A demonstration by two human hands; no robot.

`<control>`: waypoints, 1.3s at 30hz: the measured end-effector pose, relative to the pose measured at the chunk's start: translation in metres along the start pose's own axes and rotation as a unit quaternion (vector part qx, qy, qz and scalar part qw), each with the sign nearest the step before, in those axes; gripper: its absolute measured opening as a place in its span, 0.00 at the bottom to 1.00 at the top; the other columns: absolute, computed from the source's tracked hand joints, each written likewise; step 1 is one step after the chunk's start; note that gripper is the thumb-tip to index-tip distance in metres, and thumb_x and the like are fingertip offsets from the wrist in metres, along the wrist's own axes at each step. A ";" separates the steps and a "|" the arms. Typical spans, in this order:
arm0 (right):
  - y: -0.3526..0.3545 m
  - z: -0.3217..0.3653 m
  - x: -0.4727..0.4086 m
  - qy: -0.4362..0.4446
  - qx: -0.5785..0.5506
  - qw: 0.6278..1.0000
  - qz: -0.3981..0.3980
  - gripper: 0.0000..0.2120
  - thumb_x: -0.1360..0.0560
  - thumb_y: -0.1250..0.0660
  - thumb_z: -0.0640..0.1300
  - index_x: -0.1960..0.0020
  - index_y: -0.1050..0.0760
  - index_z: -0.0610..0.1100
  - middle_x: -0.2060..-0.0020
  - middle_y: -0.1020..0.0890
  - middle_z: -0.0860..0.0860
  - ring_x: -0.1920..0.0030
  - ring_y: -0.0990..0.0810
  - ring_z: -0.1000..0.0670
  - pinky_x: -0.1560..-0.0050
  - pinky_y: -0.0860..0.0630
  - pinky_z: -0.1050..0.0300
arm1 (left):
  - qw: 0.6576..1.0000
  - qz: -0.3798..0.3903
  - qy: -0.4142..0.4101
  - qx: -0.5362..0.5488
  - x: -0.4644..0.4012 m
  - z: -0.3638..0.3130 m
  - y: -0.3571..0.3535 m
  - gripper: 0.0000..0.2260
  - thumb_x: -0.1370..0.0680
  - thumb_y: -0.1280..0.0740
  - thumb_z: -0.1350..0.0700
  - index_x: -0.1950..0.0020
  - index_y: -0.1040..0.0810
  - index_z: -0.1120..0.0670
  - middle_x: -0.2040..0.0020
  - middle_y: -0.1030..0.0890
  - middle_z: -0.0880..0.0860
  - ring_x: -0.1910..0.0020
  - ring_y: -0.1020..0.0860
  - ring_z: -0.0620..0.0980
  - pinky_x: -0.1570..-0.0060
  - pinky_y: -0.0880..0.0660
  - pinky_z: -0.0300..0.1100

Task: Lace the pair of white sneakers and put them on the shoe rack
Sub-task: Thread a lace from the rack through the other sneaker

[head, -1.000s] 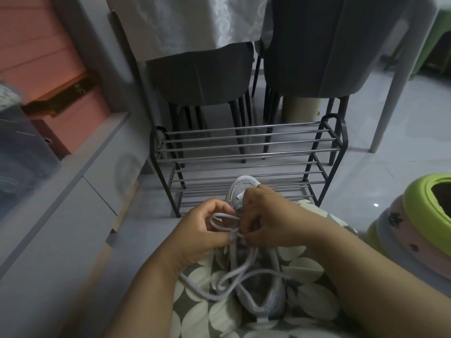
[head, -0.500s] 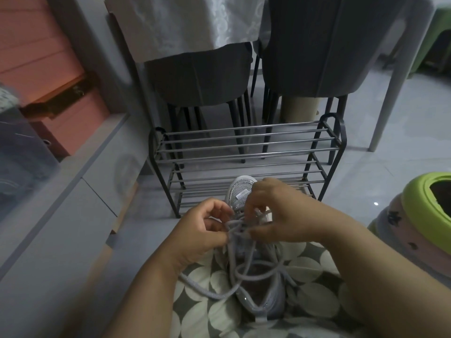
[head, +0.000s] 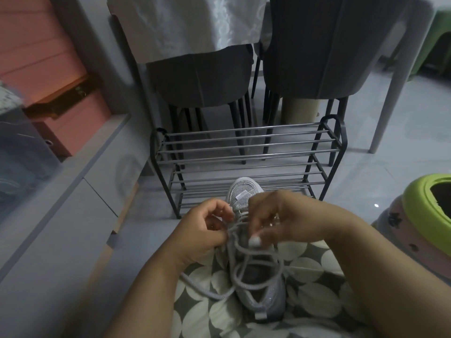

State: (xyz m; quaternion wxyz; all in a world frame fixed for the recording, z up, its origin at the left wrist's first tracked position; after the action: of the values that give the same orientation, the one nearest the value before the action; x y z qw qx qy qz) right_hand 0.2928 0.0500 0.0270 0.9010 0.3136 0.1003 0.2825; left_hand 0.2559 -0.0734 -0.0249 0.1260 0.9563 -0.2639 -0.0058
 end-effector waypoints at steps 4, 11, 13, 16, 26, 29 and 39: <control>0.025 -0.022 0.009 -0.071 -0.081 0.991 -0.083 0.07 0.32 0.24 0.45 0.57 0.21 0.48 0.73 0.30 0.58 0.72 0.33 0.56 0.70 0.35 0.63 | 0.998 0.012 -0.024 -0.063 -0.001 -0.008 -0.009 0.09 0.36 0.31 0.64 0.63 0.19 0.50 0.62 0.21 0.48 0.66 0.26 0.42 0.62 0.28 0.35; 0.003 -0.038 0.005 -0.137 0.016 0.990 -0.019 0.21 0.37 0.21 0.43 0.53 0.29 0.57 0.65 0.27 0.57 0.67 0.30 0.57 0.64 0.30 0.60 | 0.989 0.012 0.042 -0.143 -0.001 -0.002 -0.017 0.13 0.32 0.31 0.39 0.68 0.18 0.47 0.53 0.26 0.42 0.52 0.25 0.40 0.47 0.29 0.39; 0.001 -0.041 0.004 -0.144 0.042 0.989 -0.015 0.21 0.37 0.22 0.43 0.53 0.30 0.58 0.64 0.27 0.57 0.66 0.30 0.57 0.64 0.30 0.59 | 0.984 0.012 0.027 -0.175 -0.003 -0.005 -0.022 0.14 0.29 0.29 0.40 0.72 0.21 0.44 0.54 0.28 0.44 0.57 0.26 0.36 0.51 0.28 0.36; 0.001 -0.045 0.004 -0.141 0.029 0.989 -0.017 0.22 0.37 0.22 0.43 0.53 0.30 0.58 0.63 0.27 0.57 0.66 0.30 0.57 0.64 0.29 0.58 | 0.985 0.034 0.015 -0.169 -0.005 -0.010 -0.032 0.06 0.28 0.27 0.49 0.62 0.16 0.49 0.54 0.28 0.48 0.59 0.27 0.35 0.58 0.32 0.25; 0.002 -0.054 0.003 -0.148 -0.010 0.989 -0.031 0.22 0.36 0.25 0.38 0.52 0.32 0.56 0.58 0.26 0.52 0.59 0.28 0.53 0.57 0.26 0.54 | 0.997 0.054 0.047 -0.012 0.000 -0.003 -0.030 0.06 0.31 0.24 0.58 0.66 0.18 0.53 0.54 0.29 0.47 0.57 0.28 0.41 0.53 0.30 0.33; 0.006 -0.056 0.005 -0.160 -0.002 0.986 -0.055 0.21 0.37 0.26 0.41 0.49 0.31 0.52 0.56 0.28 0.55 0.57 0.29 0.54 0.58 0.29 0.59 | 0.996 0.078 0.024 0.031 0.006 -0.015 -0.026 0.04 0.38 0.25 0.54 0.70 0.19 0.52 0.54 0.29 0.47 0.54 0.27 0.42 0.52 0.30 0.34; 0.006 -0.057 0.008 -0.166 -0.011 0.985 -0.052 0.25 0.37 0.26 0.40 0.46 0.33 0.54 0.56 0.29 0.54 0.57 0.29 0.54 0.58 0.30 0.59 | 0.992 0.029 0.052 -0.112 0.003 -0.016 -0.017 0.15 0.30 0.32 0.39 0.63 0.16 0.50 0.51 0.28 0.48 0.51 0.25 0.43 0.45 0.29 0.39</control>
State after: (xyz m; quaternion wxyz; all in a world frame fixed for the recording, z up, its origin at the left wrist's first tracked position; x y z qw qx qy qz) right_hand 0.2766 0.0873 -0.0144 0.9220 0.3408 -0.0370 0.1801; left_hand 0.2683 -0.0570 -0.0133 0.2462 0.9270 -0.2825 0.0182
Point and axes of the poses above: each hand's wrist, its own x-axis away from the middle knuckle, its own y-axis out of the back of the hand, z = x × y, the point moved 8 cm from there along -x, towards the middle knuckle
